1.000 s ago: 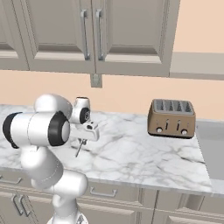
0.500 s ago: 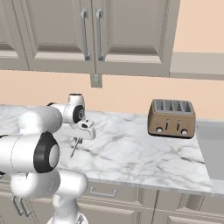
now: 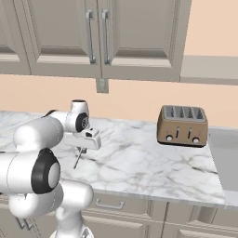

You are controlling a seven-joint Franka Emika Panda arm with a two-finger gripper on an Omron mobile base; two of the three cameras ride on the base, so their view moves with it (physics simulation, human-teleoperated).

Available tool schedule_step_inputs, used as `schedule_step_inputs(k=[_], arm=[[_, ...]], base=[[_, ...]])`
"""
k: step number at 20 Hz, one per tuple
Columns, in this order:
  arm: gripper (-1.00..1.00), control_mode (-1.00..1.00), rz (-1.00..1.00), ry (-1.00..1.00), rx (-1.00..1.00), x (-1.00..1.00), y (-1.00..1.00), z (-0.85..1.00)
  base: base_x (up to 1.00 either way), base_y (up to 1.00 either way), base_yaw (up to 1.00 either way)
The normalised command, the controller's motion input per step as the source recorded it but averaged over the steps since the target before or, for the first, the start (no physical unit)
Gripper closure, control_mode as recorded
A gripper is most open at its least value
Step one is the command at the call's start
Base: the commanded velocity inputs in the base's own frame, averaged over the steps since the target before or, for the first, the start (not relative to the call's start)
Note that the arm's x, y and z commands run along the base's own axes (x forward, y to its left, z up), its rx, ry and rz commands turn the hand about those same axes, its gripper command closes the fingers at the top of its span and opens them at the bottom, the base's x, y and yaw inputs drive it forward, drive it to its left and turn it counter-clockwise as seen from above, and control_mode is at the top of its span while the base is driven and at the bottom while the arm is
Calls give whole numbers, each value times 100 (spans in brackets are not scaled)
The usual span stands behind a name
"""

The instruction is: Take the fork and place it on the left side of the plate. Then take the spoon and place it on the right side of the plate. Make sure they're directly next to the plate.

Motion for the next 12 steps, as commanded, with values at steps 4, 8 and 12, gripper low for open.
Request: schedule_step_inputs(k=[4,8,12], arm=[[100,-100,0,0,0,0,0,0],[100,-100,0,0,0,0,0,0],[100,100,0,0,0,0,0,0]], base=[[0,0,0],[0,0,0],[0,0,0]])
